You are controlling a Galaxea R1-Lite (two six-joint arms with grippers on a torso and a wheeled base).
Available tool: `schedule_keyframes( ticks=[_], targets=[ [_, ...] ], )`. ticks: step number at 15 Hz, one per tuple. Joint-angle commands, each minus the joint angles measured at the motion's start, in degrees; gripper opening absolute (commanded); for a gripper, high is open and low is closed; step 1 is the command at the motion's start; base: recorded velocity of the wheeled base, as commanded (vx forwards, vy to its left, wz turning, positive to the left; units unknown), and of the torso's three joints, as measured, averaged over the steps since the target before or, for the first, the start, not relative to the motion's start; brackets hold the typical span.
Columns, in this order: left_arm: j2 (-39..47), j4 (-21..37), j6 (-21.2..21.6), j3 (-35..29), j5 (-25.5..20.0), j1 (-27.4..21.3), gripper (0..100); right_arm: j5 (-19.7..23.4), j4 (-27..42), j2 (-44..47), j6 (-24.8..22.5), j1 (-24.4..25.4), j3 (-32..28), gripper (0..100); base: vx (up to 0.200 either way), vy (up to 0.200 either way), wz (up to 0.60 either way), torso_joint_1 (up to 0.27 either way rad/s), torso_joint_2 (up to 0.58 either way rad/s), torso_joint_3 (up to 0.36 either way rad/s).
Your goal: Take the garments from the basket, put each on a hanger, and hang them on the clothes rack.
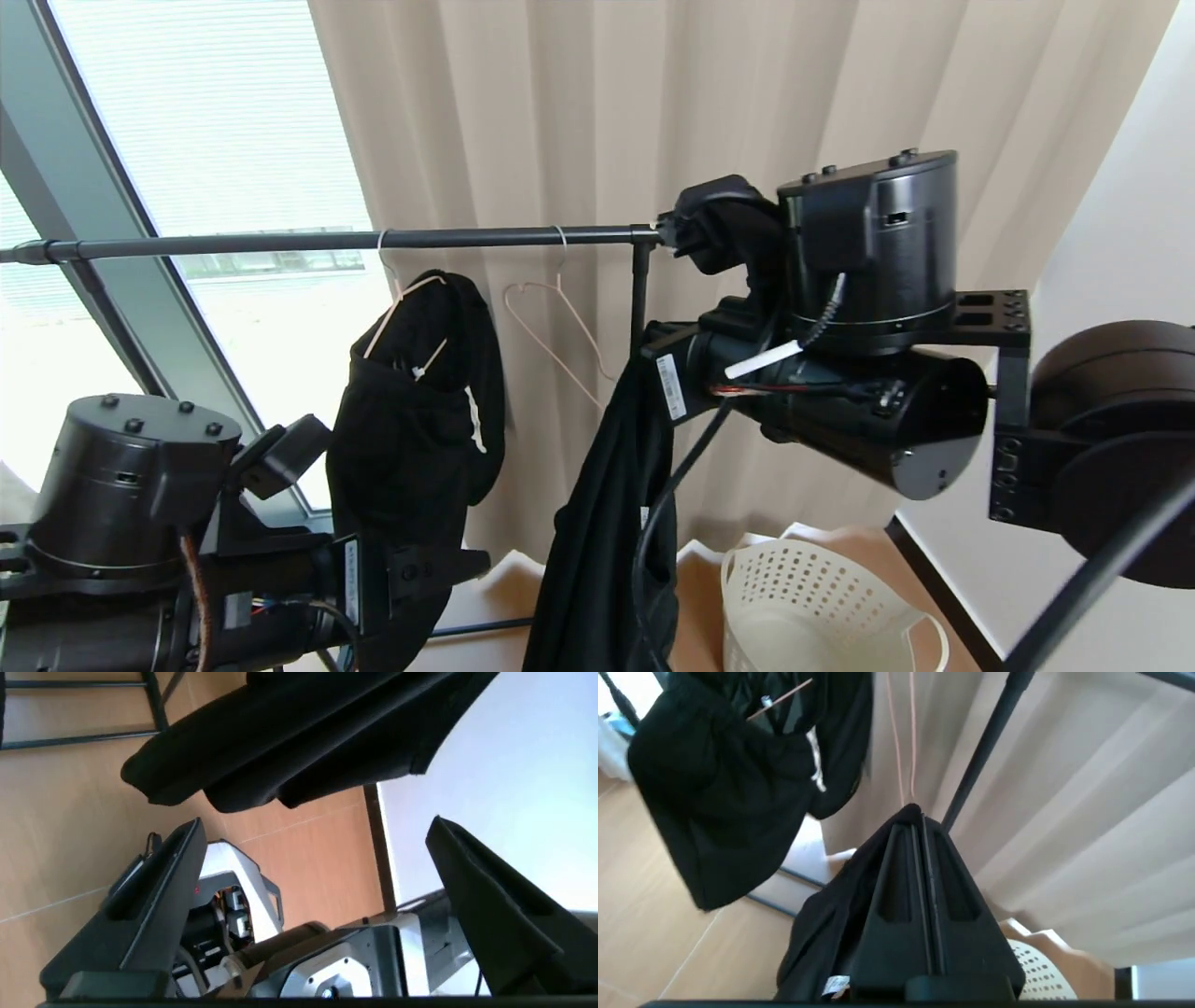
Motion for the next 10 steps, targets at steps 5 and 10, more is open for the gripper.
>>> schedule_keyframes(
  ticks=[5, 10],
  targets=[
    [13.1, -0.1, -10.5, -8.6, 11.9, -12.4, 100, -11.4, -0.1, 11.3, 3.1, 2.1, -11.8, 0, 0.0, 0.0, 0.0, 0.0, 0.0, 0.0],
    [23.2, 0.1, -14.2, -16.3, 13.2, -15.7, 100, -12.1, -0.1, 9.3, 4.7, 2.5, -11.3, 0, 0.0, 0.0, 0.0, 0.0, 0.0, 0.0]
  ],
)
